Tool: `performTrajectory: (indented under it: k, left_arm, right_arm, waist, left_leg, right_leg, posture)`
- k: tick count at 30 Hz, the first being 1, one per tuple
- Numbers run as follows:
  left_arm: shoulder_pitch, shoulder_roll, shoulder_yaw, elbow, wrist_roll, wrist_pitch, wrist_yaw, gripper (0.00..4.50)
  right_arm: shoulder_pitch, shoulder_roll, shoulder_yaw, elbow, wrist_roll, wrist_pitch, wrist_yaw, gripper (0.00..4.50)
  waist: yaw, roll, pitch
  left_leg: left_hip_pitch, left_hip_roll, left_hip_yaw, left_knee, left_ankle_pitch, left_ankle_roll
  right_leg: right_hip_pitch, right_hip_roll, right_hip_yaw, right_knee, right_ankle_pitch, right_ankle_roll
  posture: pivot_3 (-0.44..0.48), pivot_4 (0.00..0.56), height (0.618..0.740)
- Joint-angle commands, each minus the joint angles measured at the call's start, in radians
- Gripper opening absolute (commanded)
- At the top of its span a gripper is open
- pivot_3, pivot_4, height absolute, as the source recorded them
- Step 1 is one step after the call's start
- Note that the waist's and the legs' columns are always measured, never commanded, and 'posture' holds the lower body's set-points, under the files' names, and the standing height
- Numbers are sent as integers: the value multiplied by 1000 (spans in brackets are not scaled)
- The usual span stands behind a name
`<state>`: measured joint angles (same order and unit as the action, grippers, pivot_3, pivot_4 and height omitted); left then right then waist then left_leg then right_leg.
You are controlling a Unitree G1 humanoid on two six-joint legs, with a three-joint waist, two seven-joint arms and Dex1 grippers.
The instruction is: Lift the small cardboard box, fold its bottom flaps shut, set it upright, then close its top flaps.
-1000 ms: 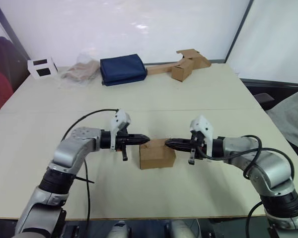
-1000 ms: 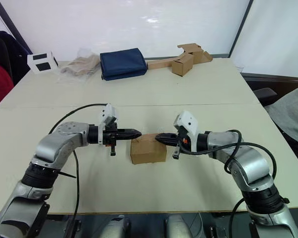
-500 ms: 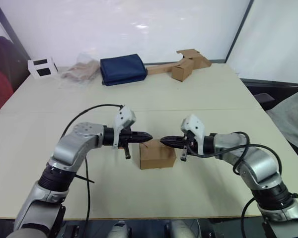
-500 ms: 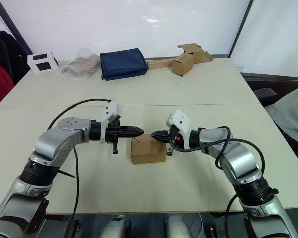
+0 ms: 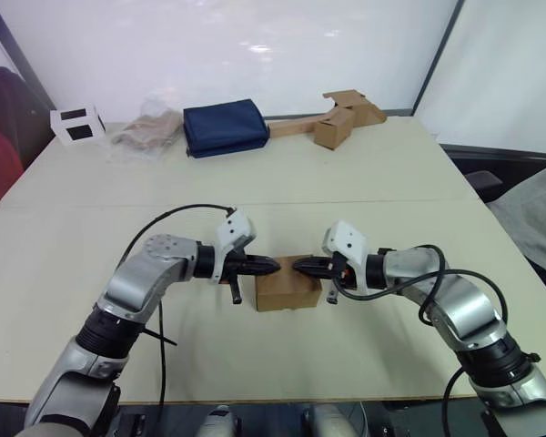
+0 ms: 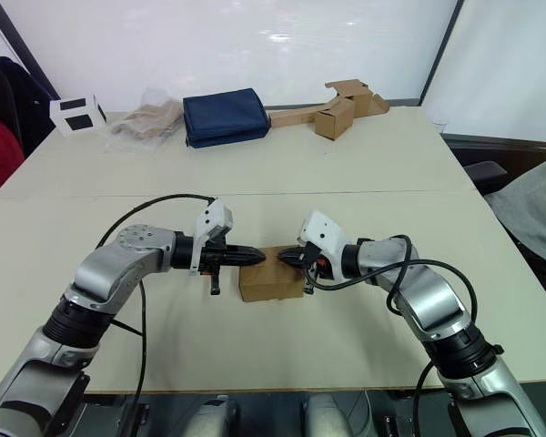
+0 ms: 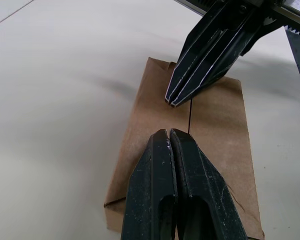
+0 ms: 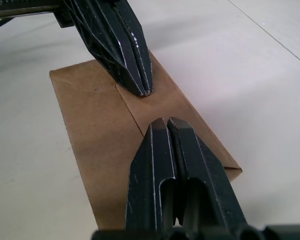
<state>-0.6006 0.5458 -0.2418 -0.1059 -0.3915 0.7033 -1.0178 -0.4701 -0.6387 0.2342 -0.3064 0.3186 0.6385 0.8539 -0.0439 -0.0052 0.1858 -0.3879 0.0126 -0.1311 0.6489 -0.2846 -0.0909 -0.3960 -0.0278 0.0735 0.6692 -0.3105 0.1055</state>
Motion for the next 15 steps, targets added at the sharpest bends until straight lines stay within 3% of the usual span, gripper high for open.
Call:
performTrajectory:
  k: [1, 5, 10, 12, 15]
  left_arm:
    - [9, -4, 42, -7, -26, 29, 19, 46]
    - [11, -60, 251, -64, -226, 131, 80, 46]
    - [68, -56, 350, -141, -143, 81, 288, 46]
    - [138, -3, 363, -180, -143, 98, 280, 46]
    - [264, 37, 455, -194, -244, 134, 228, 46]
  right_arm:
    - [11, 38, -58, -28, 57, -13, 2, 0]
    - [-10, 147, -239, -63, 215, 23, -84, 0]
    - [-19, 212, -413, -115, 387, 134, -230, 0]
    - [24, 215, -489, -153, 451, 155, -272, 0]
    - [138, 144, -558, -198, 496, 219, -286, 0]
  waist:
    - [0, 0, 0]
    - [-1, 0, 0]
    - [1, 0, 0]
    - [0, 0, 0]
    - [1, 0, 0]
  left_leg:
    - [0, 0, 0, 0, 0, 0]
    - [0, 0, 0, 0, 0, 0]
    - [-1, 0, -1, 0, 0, 0]
    - [-1, 0, -1, 0, 0, 0]
    - [-1, 0, 0, -2, 0, 0]
  right_leg:
    - [0, 0, 0, 0, 0, 0]
    - [0, 0, 0, 1, 0, 0]
    - [0, -1, 0, 0, 0, 0]
    - [-1, -1, 0, 0, 0, 0]
    - [-1, -1, 0, -1, 0, 0]
  posture:
    - [0, 150, 740]
    - [0, 150, 740]
    - [0, 150, 740]
    - [0, 150, 740]
    - [0, 150, 740]
